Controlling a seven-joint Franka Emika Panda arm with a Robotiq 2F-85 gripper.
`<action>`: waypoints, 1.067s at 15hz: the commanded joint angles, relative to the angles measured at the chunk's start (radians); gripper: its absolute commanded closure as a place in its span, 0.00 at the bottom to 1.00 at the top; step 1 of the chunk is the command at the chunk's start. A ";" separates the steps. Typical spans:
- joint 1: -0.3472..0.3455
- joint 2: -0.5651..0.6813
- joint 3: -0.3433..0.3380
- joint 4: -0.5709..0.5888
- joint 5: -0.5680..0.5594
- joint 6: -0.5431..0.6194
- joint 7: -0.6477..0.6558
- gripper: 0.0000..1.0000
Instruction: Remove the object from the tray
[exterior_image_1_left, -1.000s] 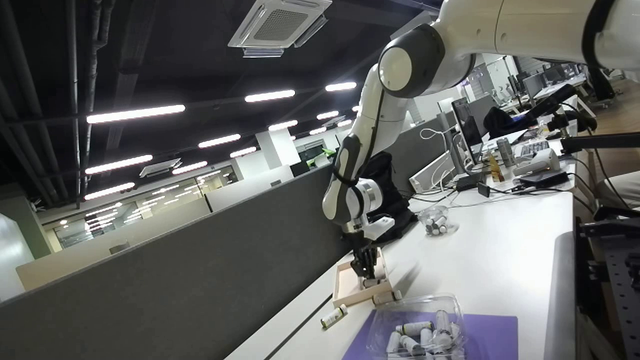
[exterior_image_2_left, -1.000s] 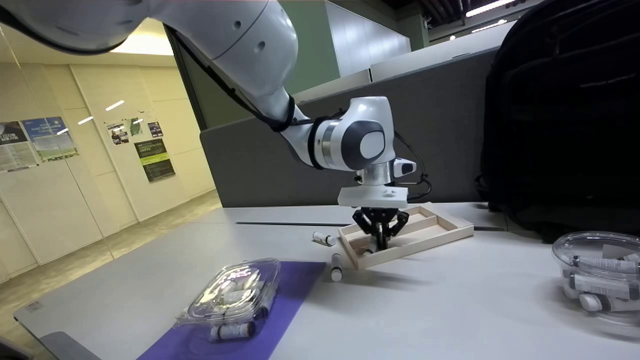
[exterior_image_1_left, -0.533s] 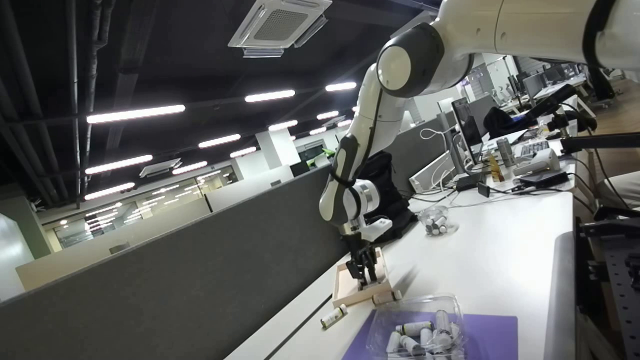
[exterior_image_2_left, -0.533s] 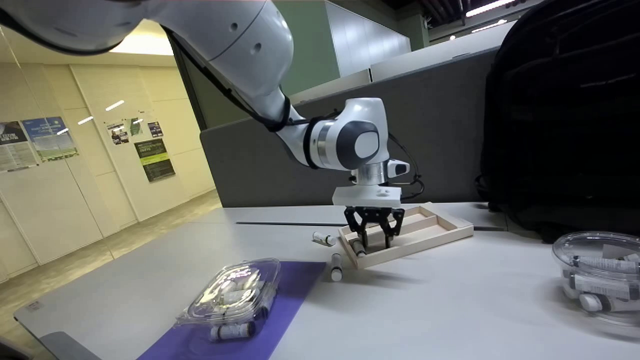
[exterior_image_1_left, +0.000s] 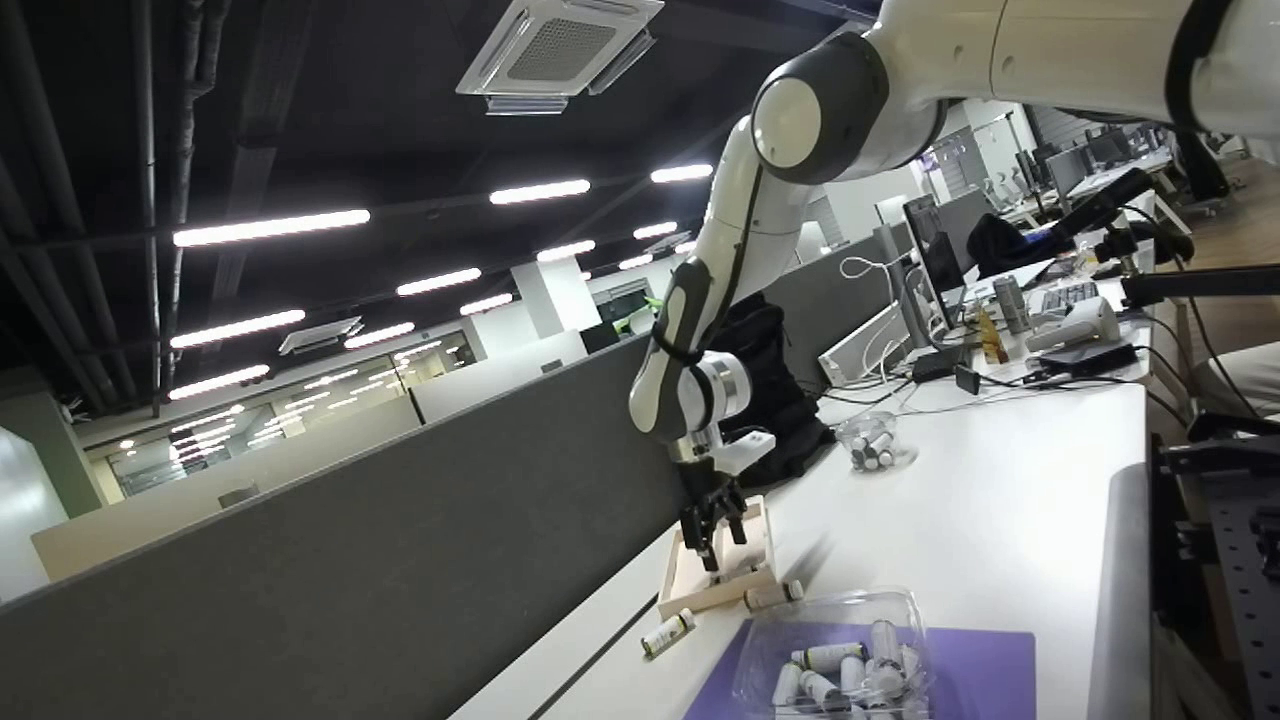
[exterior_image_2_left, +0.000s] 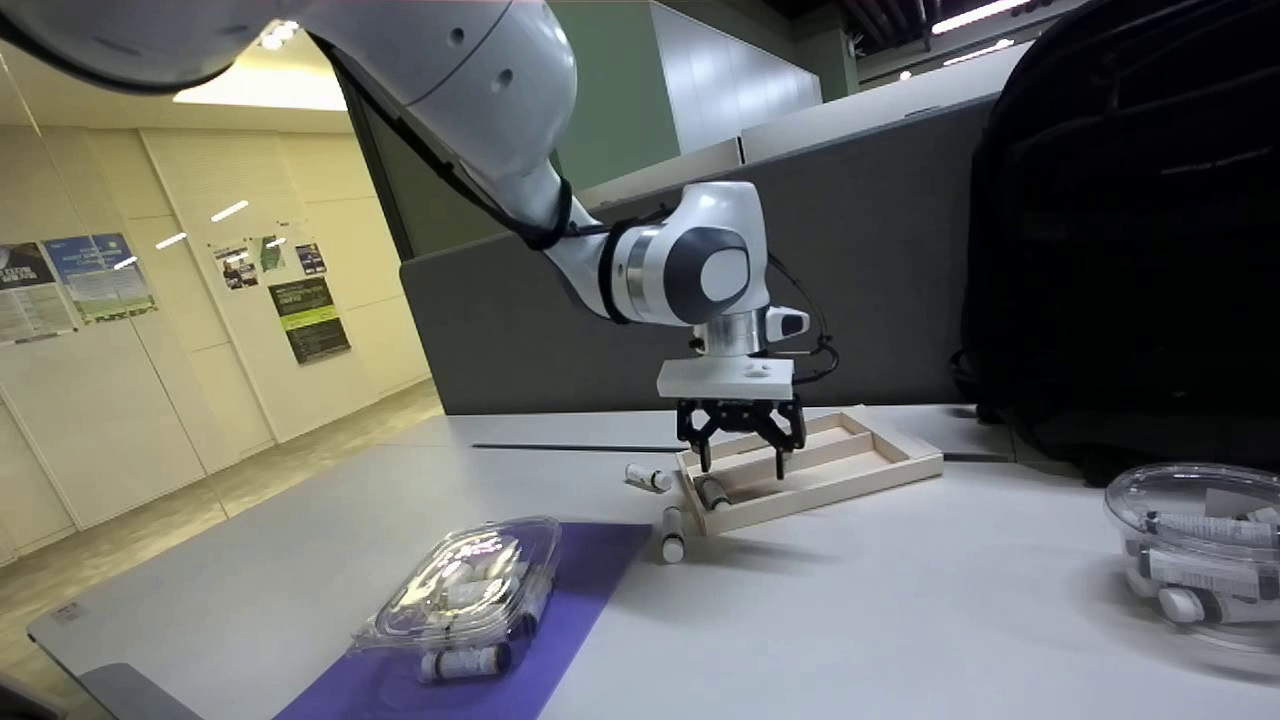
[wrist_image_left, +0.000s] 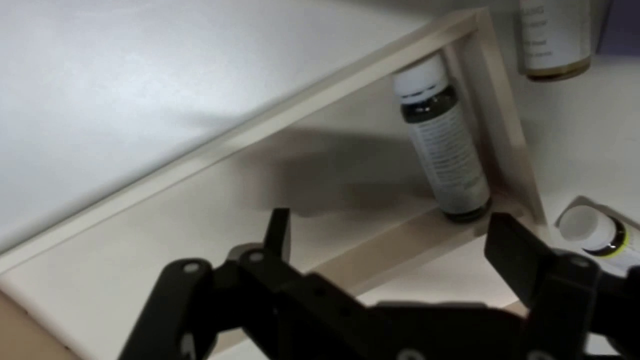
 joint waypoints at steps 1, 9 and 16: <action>-0.013 -0.046 0.022 -0.024 -0.015 -0.069 -0.040 0.00; -0.016 -0.028 0.004 0.013 -0.033 -0.193 -0.113 0.00; -0.030 0.003 0.015 0.019 -0.040 -0.101 -0.173 0.00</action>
